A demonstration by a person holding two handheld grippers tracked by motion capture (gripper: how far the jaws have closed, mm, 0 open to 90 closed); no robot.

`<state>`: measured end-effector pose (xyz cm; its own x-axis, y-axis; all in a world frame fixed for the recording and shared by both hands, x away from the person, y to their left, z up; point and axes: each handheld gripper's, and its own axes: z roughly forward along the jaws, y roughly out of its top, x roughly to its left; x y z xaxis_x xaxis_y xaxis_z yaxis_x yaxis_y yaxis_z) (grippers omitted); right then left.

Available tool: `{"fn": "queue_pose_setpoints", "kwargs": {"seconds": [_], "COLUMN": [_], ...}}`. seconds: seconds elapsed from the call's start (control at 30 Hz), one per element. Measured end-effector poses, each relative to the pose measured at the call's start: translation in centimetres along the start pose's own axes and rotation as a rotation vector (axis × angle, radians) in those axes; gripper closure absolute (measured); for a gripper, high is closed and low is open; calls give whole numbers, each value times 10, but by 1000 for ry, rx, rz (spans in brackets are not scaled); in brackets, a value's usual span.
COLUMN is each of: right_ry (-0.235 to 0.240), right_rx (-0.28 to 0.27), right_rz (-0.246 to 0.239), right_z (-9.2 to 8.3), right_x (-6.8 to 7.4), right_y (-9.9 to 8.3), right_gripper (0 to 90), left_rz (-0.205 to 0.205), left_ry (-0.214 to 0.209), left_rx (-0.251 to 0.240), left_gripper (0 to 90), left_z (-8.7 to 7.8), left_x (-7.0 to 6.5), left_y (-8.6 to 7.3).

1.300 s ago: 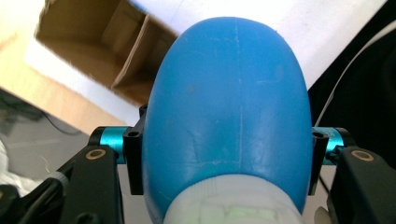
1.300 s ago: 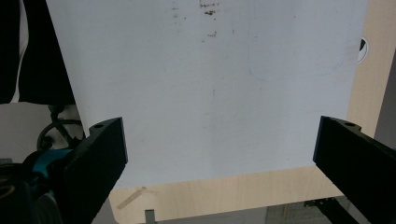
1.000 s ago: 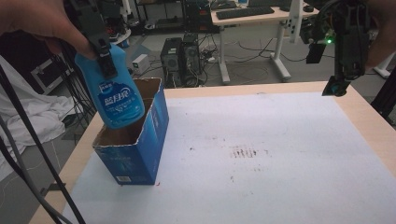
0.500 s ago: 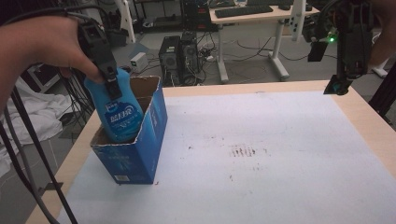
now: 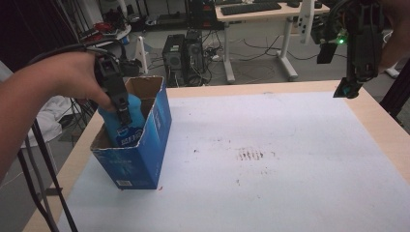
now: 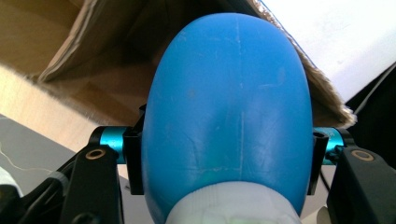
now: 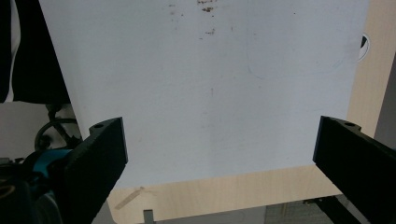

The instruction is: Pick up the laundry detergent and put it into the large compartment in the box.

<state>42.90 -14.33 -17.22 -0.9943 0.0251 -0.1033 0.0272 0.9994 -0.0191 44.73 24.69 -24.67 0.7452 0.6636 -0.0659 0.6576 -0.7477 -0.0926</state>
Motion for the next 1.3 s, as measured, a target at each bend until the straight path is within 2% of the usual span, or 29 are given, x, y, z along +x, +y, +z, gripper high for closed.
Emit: {"fn": "queue_pose_setpoints", "kwargs": {"seconds": [0.1,0.23,0.4,0.53,0.63,0.67,0.77,0.8,0.83,1.3], "right_ry": [4,7,10,9,11,11,13,14,14,10], "right_rx": [4,3,7,2,4,5,5,5,7,1], "right_rz": [2,-5,-4,-9,-4,-6,-3,-8,-8,-4], "right_z": [1,3,4,4,4,4,4,5,5,5], "right_x": [0,-1,-1,-1,-2,-3,-2,-3,-3,-3], "right_y": [1,3,5,5,5,5,5,5,5,5], "right_gripper": [20,20,21,20,20,20,20,20,21,20], "left_rz": [16,-2,0,-5,18,5,1,11,0,10], "left_ry": [1,-9,-9,-5,3,3,8,10,8,-5], "left_rx": [12,7,20,6,10,-2,-1,0,-16,-20], "left_gripper": [384,384,383,383,383,383,383,383,383,379], "left_z": [7,17,28,33,39,42,46,47,47,48], "left_x": [1,1,3,3,5,4,5,6,5,10], "left_y": [2,3,4,5,5,5,6,6,7,3]}}
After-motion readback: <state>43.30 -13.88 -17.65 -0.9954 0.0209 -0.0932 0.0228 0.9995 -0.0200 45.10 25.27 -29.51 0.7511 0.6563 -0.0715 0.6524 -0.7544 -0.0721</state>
